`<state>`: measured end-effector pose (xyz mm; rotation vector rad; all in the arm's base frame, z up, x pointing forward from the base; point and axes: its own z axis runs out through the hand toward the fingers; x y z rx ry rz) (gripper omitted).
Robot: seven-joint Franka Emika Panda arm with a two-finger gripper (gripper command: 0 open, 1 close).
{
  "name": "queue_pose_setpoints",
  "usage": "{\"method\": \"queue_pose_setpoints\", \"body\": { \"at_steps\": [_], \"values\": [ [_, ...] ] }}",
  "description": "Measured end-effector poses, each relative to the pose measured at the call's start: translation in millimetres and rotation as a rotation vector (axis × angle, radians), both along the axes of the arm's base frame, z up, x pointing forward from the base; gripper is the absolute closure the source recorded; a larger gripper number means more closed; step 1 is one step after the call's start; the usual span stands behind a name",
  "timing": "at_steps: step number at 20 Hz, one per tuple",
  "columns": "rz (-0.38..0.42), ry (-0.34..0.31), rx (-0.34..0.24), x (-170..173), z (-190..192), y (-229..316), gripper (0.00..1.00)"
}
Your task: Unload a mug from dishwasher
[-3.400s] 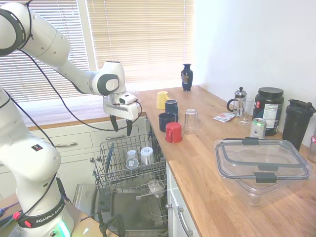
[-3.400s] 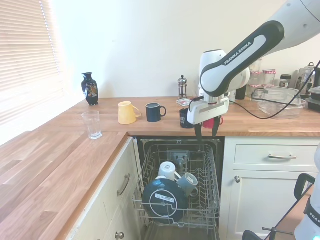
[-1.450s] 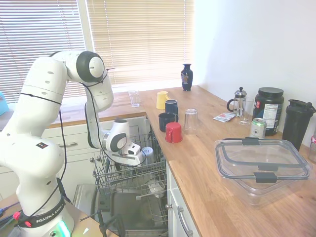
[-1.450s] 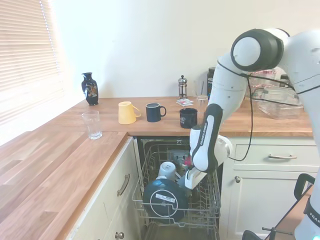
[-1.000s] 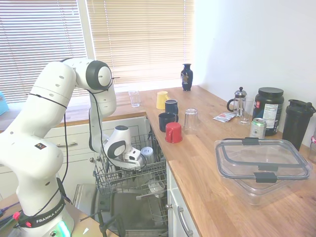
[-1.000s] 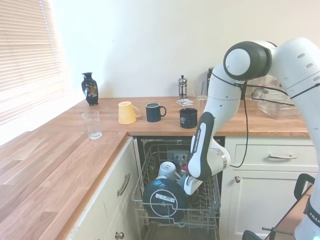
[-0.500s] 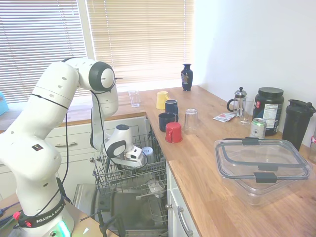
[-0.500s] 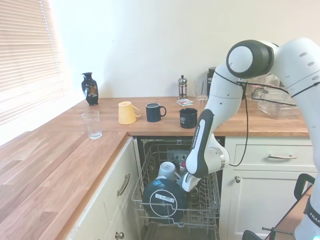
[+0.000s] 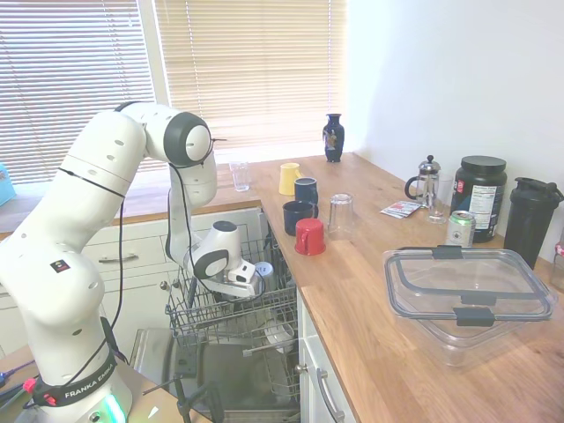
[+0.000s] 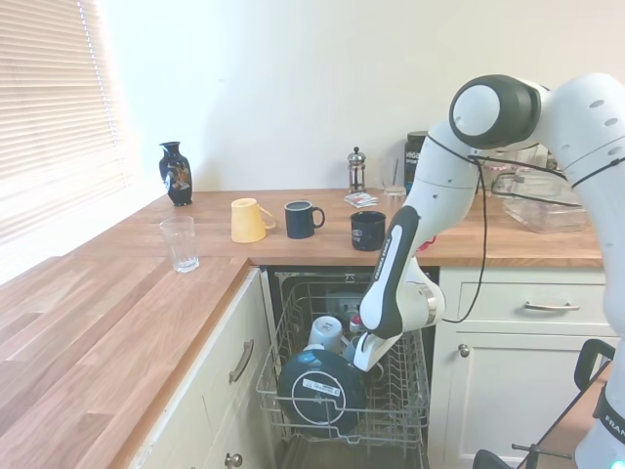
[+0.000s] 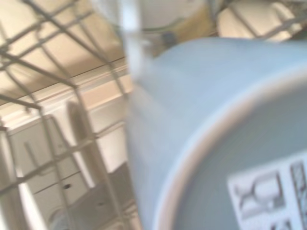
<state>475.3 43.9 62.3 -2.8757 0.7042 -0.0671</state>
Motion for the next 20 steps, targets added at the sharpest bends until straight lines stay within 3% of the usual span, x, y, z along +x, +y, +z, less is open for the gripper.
{"method": "queue_pose_setpoints", "body": {
  "at_steps": [8,20],
  "values": [
    [-0.008,0.008,-0.004,0,-2,-5,1.0],
    [-0.031,-0.022,-0.131,-7,3,15,1.0]
  ]
}}
